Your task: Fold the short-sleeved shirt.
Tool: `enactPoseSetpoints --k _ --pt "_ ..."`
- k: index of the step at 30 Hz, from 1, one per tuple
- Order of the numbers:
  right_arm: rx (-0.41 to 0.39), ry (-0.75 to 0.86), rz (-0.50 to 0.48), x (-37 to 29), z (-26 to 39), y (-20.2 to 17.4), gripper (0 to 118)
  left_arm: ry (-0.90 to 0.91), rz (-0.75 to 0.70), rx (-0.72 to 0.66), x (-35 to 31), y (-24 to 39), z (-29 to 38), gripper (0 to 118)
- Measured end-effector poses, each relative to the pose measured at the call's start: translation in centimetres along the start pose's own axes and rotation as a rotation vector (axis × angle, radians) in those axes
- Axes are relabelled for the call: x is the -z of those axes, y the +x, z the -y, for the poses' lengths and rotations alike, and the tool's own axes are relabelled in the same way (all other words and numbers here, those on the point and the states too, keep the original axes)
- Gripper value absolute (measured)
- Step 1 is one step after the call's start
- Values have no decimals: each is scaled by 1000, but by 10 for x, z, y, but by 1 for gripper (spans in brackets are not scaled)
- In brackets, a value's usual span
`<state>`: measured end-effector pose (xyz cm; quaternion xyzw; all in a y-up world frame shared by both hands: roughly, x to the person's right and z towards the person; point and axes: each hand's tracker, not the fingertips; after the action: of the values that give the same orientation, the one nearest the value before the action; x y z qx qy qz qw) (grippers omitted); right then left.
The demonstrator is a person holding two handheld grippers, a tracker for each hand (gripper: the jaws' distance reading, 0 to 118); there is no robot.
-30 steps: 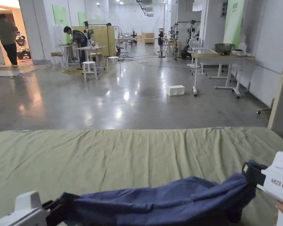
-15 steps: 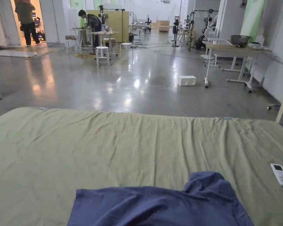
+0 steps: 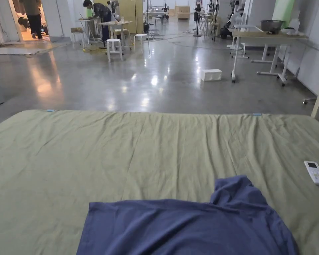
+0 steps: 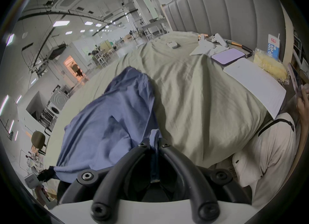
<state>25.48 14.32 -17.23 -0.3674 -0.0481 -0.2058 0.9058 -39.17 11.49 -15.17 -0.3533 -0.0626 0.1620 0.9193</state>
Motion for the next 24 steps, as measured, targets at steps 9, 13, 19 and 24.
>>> enactPoseSetpoints --k 9,13,19,24 --pt "-29 -20 60 13 17 23 93 13 -74 -83 -1 -23 10 86" --pt "20 60 69 -19 12 31 92 122 -145 -62 -37 -20 -3 91" --pt "-157 287 25 -91 -2 -23 93 343 -188 239 -107 60 -38 90" --pt "-380 511 16 -128 1 -93 93 504 -240 405 -135 139 -43 88"
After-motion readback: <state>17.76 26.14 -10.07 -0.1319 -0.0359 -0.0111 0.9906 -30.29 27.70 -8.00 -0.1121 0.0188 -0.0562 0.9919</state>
